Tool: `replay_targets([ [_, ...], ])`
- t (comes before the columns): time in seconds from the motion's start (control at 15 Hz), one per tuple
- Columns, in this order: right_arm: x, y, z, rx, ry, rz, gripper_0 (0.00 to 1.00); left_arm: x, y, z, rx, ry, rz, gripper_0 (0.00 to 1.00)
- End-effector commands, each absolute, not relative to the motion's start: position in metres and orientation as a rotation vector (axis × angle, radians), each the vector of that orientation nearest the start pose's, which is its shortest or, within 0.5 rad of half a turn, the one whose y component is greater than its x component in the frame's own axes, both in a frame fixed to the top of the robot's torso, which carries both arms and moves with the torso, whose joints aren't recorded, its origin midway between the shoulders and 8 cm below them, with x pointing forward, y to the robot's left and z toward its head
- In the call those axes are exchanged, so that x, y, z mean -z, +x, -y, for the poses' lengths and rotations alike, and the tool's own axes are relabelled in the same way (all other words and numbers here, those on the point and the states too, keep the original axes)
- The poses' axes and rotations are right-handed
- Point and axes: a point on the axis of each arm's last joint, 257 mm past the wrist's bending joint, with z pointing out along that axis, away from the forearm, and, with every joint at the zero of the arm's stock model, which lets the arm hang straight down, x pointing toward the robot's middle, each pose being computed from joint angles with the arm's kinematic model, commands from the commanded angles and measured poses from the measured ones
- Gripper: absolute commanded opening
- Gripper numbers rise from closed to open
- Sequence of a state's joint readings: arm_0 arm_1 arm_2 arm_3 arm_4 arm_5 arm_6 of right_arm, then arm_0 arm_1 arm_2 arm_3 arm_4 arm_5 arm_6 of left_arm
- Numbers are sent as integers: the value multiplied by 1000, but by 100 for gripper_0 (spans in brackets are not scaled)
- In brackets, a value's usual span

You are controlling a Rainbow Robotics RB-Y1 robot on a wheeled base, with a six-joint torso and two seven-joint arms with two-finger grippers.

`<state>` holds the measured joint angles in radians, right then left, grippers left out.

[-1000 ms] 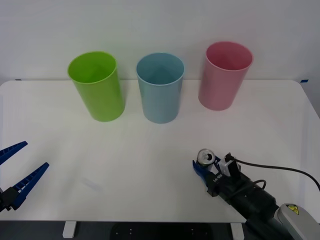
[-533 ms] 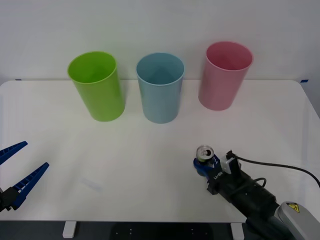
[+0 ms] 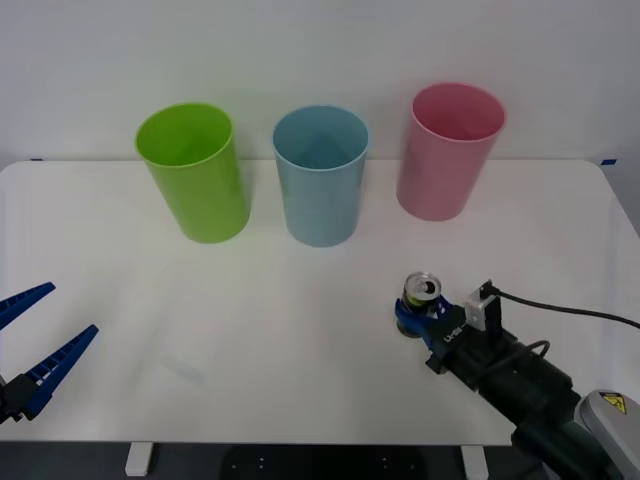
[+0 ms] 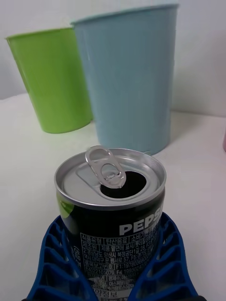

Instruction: Grasp the object on the table and drop it into the matching bin: aluminum can to the light blue bin, PET bottle to the pink bin.

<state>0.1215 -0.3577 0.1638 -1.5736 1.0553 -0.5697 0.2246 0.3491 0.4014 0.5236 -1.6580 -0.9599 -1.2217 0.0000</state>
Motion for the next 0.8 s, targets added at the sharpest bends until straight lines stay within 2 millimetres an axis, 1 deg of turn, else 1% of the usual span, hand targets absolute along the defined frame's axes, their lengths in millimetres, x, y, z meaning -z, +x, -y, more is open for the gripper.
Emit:
replay_targets([
  [0.07,240,444,133,-583,-514,-1527,0,169,342,-330,567,465,-1441,100],
  [0.27,213,443,135,-635,-506,-1482,0,169,342,-330,567,465,-1441,100],
  [0.53,163,437,133,-711,-490,-1425,0,169,342,-330,567,465,-1441,100],
  [0.73,123,432,132,-764,-490,-1385,0,169,342,-330,567,465,-1441,100],
  [0.8,113,430,133,-779,-491,-1377,0,169,342,-330,567,465,-1441,100],
])
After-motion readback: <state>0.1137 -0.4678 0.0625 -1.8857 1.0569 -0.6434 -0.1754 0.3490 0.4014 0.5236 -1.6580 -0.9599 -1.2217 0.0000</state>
